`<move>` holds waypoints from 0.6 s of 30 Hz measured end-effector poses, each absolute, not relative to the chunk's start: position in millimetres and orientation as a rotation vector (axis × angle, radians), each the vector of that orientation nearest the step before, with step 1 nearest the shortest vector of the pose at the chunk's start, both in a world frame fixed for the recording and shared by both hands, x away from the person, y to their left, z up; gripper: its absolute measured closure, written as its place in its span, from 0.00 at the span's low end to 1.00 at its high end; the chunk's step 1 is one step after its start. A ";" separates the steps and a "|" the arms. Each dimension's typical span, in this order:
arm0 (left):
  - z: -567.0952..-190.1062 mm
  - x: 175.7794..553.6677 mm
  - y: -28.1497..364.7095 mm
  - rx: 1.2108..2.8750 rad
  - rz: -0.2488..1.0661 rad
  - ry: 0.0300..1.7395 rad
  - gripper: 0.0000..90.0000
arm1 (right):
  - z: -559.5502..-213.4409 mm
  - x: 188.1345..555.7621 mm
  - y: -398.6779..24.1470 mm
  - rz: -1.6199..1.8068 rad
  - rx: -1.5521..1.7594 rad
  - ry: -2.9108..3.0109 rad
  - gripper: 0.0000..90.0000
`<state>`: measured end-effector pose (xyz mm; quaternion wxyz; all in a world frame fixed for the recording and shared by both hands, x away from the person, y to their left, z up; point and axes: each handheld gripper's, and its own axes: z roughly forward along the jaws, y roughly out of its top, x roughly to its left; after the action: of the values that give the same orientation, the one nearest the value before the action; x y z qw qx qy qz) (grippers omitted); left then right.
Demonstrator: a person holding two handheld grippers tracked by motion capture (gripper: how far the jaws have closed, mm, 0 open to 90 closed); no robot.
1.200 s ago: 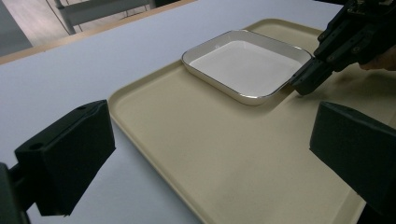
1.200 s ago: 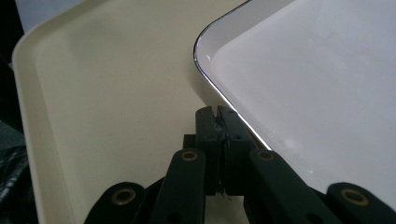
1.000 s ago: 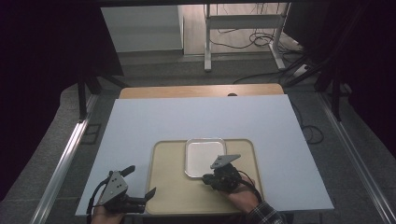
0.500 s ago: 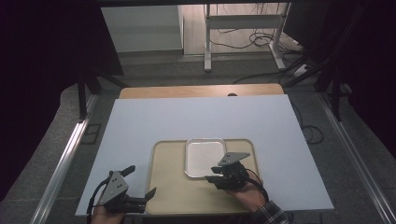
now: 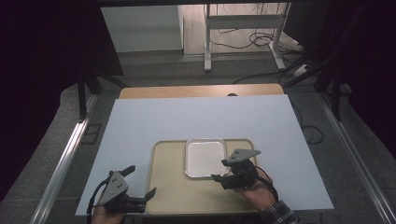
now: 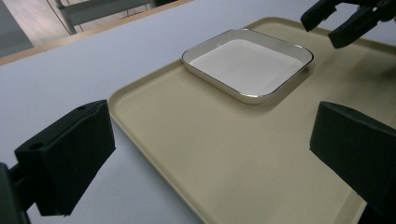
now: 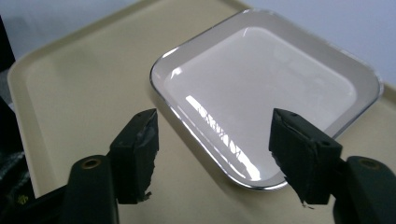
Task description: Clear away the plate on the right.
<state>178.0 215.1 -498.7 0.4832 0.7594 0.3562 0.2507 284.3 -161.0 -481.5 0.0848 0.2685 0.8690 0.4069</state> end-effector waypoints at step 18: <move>-498.7 178.3 214.5 1.855 0.610 0.870 0.00 | -474.7 279.5 -188.0 1.278 0.829 2.512 0.11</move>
<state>178.3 214.5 -498.7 0.4809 0.7608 0.3568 0.2503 279.5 -188.0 -474.7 0.1015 0.2808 0.8507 0.4327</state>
